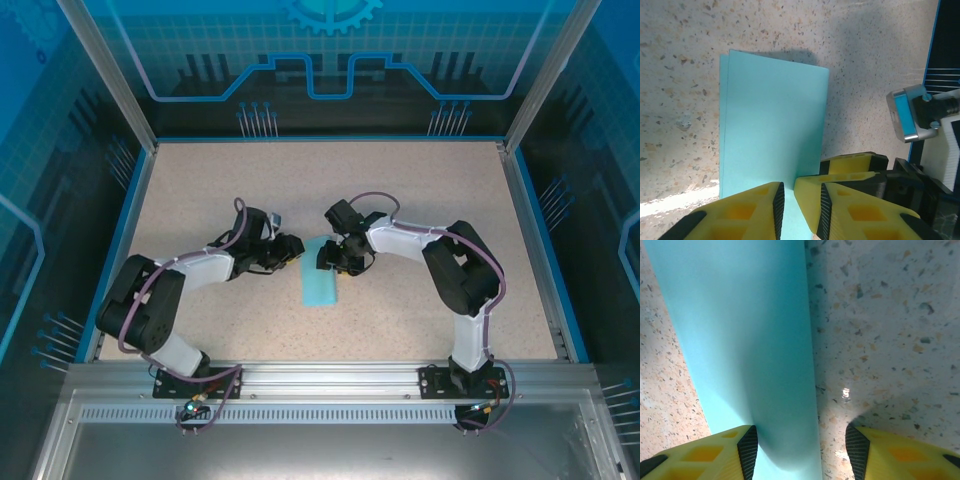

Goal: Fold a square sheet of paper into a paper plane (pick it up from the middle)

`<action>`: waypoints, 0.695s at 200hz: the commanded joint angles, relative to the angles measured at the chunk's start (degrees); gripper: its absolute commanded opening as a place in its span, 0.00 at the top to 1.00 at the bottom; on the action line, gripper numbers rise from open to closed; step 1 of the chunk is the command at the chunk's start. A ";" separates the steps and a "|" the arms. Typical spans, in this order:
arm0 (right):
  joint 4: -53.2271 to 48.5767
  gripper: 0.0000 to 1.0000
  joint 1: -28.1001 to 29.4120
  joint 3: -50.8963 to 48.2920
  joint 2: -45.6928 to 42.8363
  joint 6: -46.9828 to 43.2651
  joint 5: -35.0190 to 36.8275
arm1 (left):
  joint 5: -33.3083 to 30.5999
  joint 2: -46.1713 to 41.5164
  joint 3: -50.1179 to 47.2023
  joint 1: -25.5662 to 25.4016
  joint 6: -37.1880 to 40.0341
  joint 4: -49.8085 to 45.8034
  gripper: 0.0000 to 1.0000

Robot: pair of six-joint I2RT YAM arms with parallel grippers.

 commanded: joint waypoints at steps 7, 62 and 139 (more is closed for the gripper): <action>-3.98 0.45 0.65 0.08 2.86 0.72 2.98 | 2.58 2.87 1.32 -1.42 -1.32 1.19 0.75; -3.50 0.45 0.81 -0.24 3.21 1.06 2.76 | 2.35 8.42 3.24 -3.30 -2.58 0.95 0.90; -1.87 0.45 0.70 -0.19 1.13 0.35 1.30 | -1.31 11.99 3.07 -3.55 -0.15 -3.15 0.95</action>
